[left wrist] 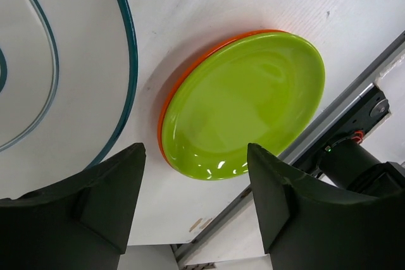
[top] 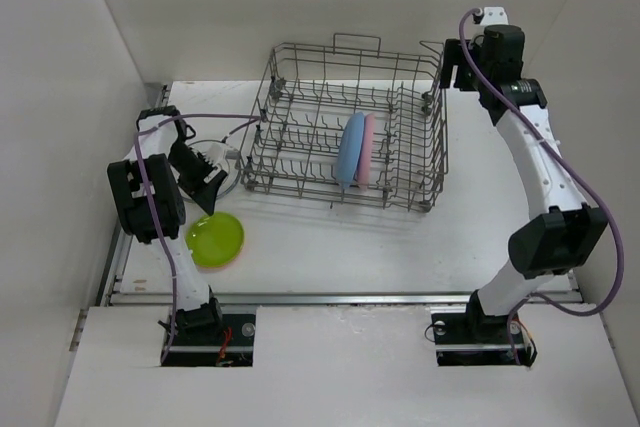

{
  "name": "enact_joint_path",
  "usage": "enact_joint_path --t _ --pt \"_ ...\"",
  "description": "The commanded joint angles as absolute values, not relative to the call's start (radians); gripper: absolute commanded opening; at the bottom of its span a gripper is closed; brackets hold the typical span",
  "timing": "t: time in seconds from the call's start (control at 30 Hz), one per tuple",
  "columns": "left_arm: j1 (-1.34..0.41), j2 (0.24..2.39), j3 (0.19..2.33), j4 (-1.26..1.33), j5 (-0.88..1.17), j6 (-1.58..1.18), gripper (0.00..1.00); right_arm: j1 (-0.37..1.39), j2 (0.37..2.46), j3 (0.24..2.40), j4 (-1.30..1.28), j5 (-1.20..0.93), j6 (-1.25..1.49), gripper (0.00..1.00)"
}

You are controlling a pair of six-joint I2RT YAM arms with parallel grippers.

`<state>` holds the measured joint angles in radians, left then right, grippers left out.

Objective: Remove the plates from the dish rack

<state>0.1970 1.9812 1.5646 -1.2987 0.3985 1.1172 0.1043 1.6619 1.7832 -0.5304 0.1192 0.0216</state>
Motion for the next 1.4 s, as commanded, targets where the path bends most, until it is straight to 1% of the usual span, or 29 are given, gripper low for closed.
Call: enact_joint_path --t 0.0,0.13,0.27,0.3,0.4,0.43,0.47,0.6,0.67,0.73,0.83,1.03,1.13,1.3,1.33,1.37 --pt "0.172 1.948 1.572 -1.374 0.425 1.137 0.63 0.110 1.583 1.779 -0.486 0.063 0.048 0.81" --pt "0.172 1.887 1.626 -1.374 0.472 1.088 0.64 0.153 1.531 1.757 -0.486 0.025 0.069 0.81" --pt "0.184 1.878 1.765 -1.393 0.610 0.985 0.64 0.205 1.503 1.700 -0.497 -0.050 0.104 0.81" --pt "0.193 1.891 1.840 -1.403 0.686 0.954 0.64 0.216 1.503 1.689 -0.497 -0.072 0.118 0.81" --pt "0.202 1.919 1.949 -1.376 0.800 0.787 0.65 0.265 1.513 1.651 -0.537 -0.113 0.118 0.78" --pt "0.202 1.919 1.960 -1.303 0.843 0.720 0.67 0.274 1.526 1.651 -0.549 -0.123 0.129 0.76" --pt "0.202 1.931 1.960 -1.260 0.854 0.571 0.68 0.285 1.538 1.626 -0.549 -0.150 0.129 0.74" --pt "0.155 1.998 2.038 -1.144 0.854 0.364 0.69 0.295 1.561 1.598 -0.549 -0.238 0.164 0.69" --pt "0.121 2.020 2.077 -1.102 0.806 0.316 0.70 0.295 1.572 1.583 -0.528 -0.270 0.175 0.65" --pt "0.088 2.036 2.091 -1.077 0.767 0.273 0.71 0.304 1.583 1.557 -0.514 -0.314 0.184 0.63" --pt "0.055 2.062 2.103 -1.066 0.721 0.264 0.72 0.327 1.583 1.531 -0.488 -0.339 0.184 0.63" --pt "0.005 2.112 2.100 -1.025 0.562 0.212 0.72 0.347 1.583 1.497 -0.468 -0.339 0.193 0.63" --pt "0.005 2.155 2.111 -1.025 0.537 0.193 0.66 0.357 1.583 1.488 -0.468 -0.339 0.193 0.63" --pt "0.005 2.203 2.111 -1.025 0.537 0.151 0.43 0.357 1.574 1.488 -0.469 -0.319 0.193 0.63" --pt "0.005 2.203 2.111 -1.025 0.566 0.150 0.34 0.357 1.574 1.488 -0.479 -0.299 0.193 0.63" --pt "0.005 2.212 2.111 -1.025 0.581 0.140 0.30 0.357 1.560 1.488 -0.479 -0.299 0.193 0.63"
